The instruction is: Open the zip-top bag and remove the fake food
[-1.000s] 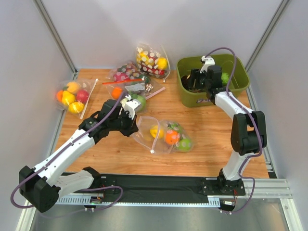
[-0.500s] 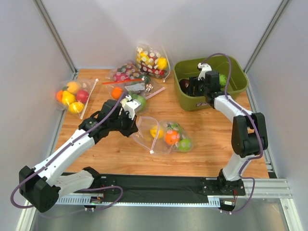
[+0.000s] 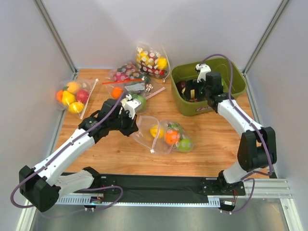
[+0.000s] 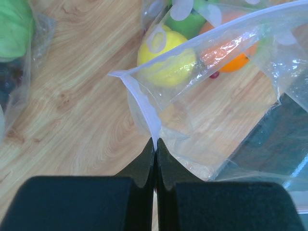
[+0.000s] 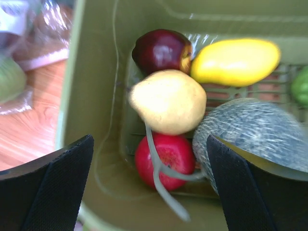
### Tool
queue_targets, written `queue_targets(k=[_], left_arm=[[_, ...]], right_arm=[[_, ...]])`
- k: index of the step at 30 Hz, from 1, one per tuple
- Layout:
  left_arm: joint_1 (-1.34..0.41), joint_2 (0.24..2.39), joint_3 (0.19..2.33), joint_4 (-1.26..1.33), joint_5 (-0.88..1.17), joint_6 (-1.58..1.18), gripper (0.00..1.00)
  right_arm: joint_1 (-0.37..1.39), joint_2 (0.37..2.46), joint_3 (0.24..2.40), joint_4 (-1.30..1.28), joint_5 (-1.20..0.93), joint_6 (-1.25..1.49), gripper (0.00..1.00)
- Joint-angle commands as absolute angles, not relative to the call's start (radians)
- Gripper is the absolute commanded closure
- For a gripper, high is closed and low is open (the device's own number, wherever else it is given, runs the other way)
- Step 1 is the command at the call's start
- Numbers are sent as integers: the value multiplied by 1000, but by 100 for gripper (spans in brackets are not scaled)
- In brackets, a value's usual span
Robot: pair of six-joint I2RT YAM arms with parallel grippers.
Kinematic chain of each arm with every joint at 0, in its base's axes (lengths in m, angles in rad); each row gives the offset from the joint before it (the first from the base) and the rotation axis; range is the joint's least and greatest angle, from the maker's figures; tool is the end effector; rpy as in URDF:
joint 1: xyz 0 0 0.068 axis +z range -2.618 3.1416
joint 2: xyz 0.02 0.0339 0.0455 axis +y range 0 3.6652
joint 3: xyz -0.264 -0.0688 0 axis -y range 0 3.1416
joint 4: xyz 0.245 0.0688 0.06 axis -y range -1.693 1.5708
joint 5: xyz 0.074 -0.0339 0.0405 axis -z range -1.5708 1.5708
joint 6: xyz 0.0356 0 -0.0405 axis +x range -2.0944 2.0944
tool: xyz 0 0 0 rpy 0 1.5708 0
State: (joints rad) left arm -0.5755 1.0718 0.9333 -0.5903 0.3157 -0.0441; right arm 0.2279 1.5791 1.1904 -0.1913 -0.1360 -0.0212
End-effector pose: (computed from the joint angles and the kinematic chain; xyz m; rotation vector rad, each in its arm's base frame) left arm 0.1828 -0.1318 0.2991 0.7771 2.2191 -0.6757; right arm 0.3526 0.0867 0.2803 -0.3464 2.1286 0.2661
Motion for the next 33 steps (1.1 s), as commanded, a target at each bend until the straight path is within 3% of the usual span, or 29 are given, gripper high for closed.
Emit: queue_targets(k=[1,8,14,21,33], left_arm=[[-572,1091,1031,-584,341,-25,100],[-572,1146,1153,-604,331,-35,100],[-572,1128,1144,-569,341,-35,100],[-572,1094,1100,-529,347,-43,100],[-572,1066,1074,-517,333,-45,100]], right_arm=[[230,1447,1233,-207,-94,-48,0],[264,1201,1224,-189,-97,-37,0],[426,1131,1259,-239,-195,-40,0],[655,1187,1304,-247,-457,64,1],[856,1365,1370,-329,-692,101,5]])
